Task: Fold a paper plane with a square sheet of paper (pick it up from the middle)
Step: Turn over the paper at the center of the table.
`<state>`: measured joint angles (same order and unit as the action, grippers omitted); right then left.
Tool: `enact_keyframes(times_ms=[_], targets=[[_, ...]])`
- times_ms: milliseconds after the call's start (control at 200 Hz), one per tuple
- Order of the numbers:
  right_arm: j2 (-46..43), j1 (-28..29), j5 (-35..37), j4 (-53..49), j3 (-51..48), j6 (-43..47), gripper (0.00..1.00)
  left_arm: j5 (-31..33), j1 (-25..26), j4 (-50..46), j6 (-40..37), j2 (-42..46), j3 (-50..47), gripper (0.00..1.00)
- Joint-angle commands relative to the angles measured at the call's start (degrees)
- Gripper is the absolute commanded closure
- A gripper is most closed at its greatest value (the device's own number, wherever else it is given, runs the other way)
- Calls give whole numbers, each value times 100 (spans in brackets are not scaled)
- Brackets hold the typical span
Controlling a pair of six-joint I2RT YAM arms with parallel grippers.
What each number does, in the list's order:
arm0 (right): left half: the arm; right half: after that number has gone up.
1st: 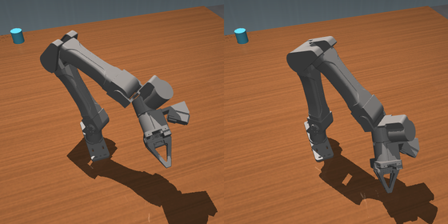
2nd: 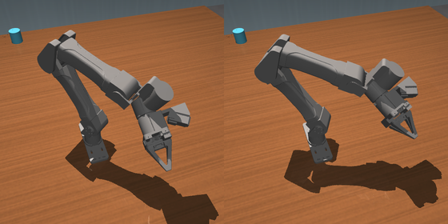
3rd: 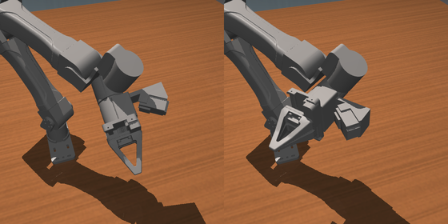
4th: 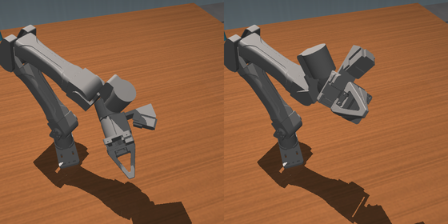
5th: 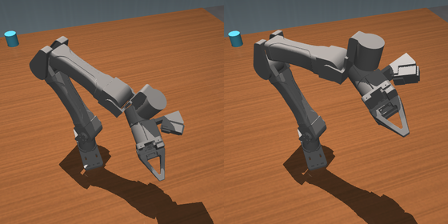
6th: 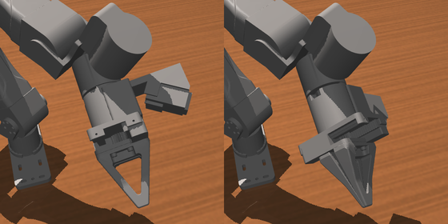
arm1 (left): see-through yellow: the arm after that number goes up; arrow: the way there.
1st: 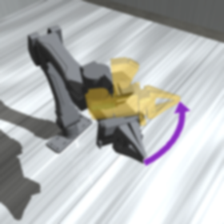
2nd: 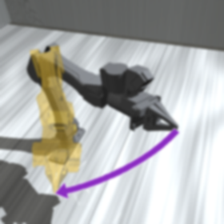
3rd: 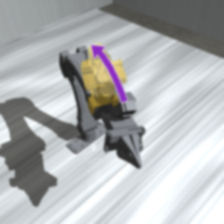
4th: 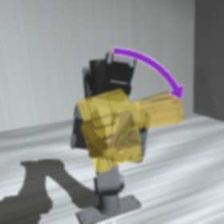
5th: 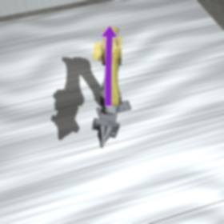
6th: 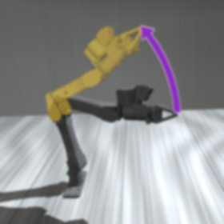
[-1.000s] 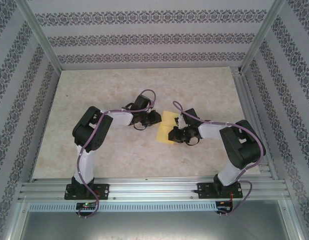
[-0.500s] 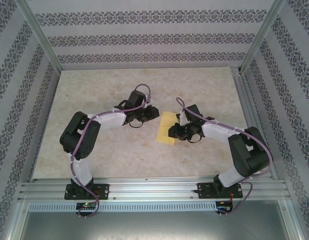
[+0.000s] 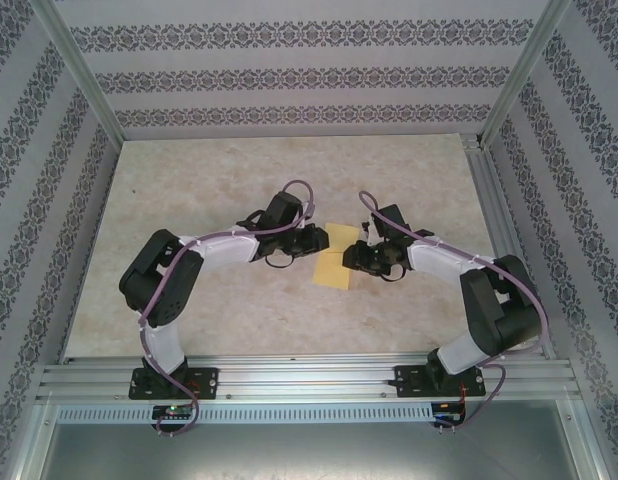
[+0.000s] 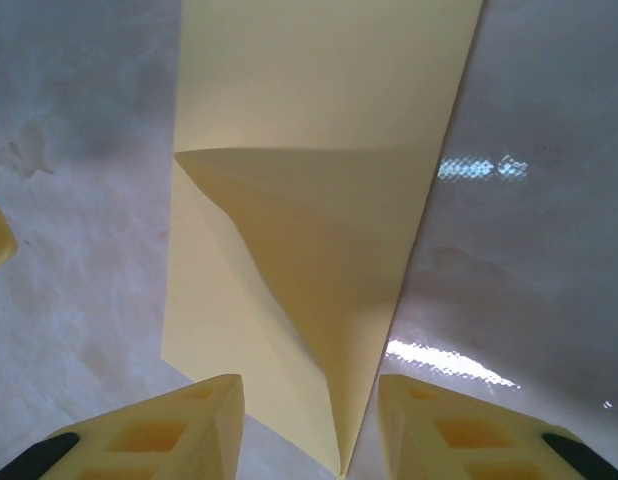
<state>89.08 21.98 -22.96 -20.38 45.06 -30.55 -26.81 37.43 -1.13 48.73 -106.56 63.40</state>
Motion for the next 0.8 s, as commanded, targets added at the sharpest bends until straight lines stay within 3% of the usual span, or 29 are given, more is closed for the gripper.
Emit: enact_keyframes(times_ms=[0,794], targets=[[171,-36,81,213,69,-105,60,-128,105,245,154,-275,76,76],[762,-27,-165,664,-19,-185,65,6,274,-210,113,-1016,472,78]])
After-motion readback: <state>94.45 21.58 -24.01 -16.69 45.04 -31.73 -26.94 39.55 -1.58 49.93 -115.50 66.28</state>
